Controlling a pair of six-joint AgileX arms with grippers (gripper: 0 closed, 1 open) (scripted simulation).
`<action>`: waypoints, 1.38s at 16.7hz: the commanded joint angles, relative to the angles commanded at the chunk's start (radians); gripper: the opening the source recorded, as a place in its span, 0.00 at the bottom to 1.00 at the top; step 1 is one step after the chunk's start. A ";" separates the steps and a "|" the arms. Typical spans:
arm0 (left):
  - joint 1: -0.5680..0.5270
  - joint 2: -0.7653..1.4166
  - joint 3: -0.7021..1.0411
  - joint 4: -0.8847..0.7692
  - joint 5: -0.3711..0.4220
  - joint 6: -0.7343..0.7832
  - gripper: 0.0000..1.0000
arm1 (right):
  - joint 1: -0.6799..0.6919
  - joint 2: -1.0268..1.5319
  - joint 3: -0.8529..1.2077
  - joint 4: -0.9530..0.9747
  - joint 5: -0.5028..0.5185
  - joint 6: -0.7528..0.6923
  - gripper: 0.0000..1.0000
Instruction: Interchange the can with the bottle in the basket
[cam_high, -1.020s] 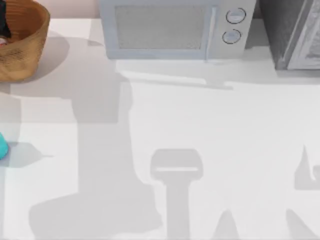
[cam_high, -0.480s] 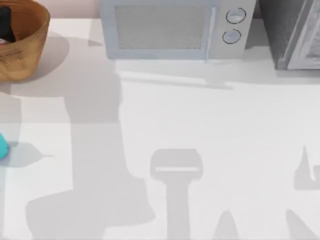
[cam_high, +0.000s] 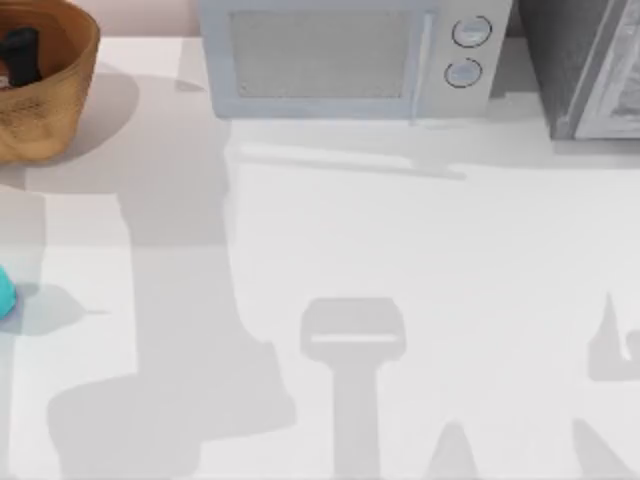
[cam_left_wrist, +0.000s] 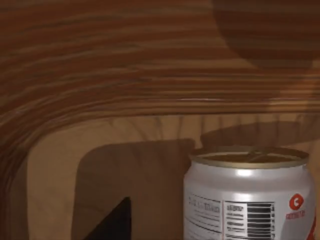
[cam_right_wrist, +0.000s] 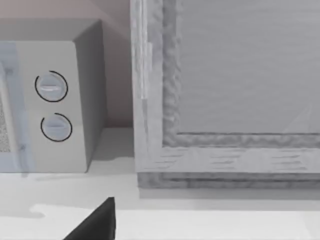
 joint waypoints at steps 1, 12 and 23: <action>0.000 0.002 0.000 0.002 0.000 0.000 1.00 | 0.000 0.000 0.000 0.000 0.000 0.000 1.00; 0.000 0.002 0.000 0.002 0.000 0.000 0.47 | 0.000 0.000 0.000 0.000 0.000 0.000 1.00; 0.000 0.002 0.000 0.002 0.000 0.000 0.00 | 0.000 0.000 0.000 0.000 0.000 0.000 1.00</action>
